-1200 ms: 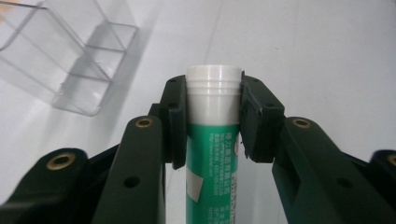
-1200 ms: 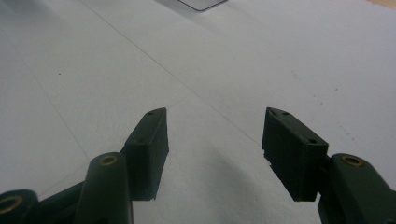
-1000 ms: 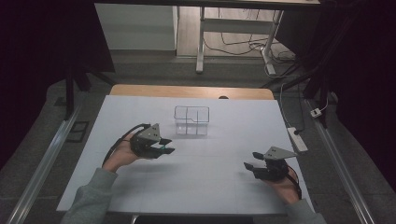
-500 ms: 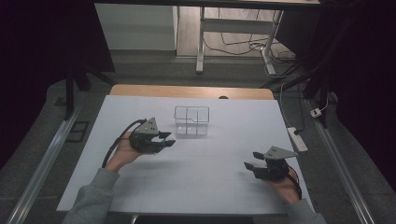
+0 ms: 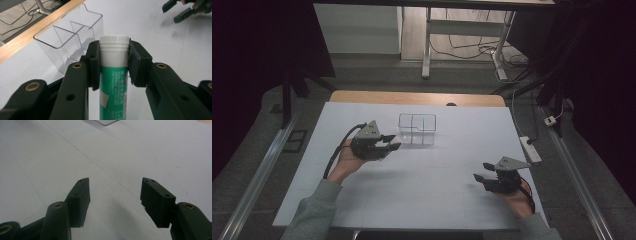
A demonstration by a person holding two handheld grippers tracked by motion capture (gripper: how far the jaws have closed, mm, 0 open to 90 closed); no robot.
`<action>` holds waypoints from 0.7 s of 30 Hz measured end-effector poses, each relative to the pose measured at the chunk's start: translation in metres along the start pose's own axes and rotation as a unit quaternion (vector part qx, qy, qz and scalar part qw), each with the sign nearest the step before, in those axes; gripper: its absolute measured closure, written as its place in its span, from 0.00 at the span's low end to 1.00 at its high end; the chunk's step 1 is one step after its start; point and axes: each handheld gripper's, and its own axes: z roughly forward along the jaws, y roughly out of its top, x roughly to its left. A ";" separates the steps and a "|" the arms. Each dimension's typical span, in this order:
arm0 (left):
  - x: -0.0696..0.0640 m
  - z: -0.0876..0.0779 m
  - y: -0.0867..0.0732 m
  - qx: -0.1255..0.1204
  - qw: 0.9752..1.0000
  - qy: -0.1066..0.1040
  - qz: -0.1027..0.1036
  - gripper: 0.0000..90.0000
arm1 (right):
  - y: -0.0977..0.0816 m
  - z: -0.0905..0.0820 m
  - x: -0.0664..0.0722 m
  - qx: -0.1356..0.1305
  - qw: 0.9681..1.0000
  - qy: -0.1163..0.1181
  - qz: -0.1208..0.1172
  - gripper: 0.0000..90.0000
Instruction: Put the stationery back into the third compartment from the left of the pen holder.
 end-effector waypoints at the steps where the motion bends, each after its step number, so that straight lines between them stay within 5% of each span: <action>1: 0.001 0.000 0.000 -0.003 1.000 0.001 -0.001 0.72 | 0.000 0.000 0.000 0.000 1.000 -0.001 0.000 0.45; 21: 0.010 0.018 0.030 -0.048 0.998 0.014 -0.032 0.72 | 0.001 0.000 -0.001 -0.002 1.000 -0.001 0.000 0.45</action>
